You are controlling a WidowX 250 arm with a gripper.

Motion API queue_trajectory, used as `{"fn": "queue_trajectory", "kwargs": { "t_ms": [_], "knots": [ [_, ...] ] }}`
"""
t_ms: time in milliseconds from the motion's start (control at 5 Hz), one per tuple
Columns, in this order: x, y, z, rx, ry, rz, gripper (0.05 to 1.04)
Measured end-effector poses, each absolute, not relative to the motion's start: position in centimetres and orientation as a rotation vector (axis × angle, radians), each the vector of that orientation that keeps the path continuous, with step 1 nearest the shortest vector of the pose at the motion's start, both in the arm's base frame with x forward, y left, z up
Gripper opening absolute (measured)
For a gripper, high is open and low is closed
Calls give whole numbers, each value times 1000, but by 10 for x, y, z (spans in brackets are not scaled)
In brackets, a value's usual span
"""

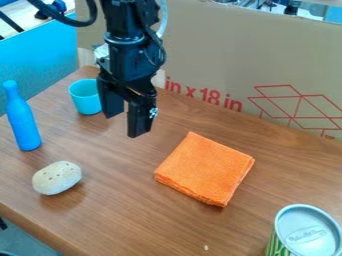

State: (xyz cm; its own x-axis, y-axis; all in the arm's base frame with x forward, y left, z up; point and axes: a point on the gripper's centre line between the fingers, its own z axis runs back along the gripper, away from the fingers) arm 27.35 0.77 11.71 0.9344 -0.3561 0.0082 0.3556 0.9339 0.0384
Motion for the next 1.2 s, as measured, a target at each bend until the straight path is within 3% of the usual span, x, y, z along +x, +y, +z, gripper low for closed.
{"fn": "queue_trajectory", "kwargs": {
  "t_ms": [200, 400, 800, 1200],
  "knots": [
    [272, 7, 110, 30, 12, -364, 1001],
    [280, -17, 106, -16, -18, -374, 1001],
    [302, -58, 89, -38, -32, -391, 1001],
    [323, -79, 66, -13, -83, -340, 1001]
  ]
}}
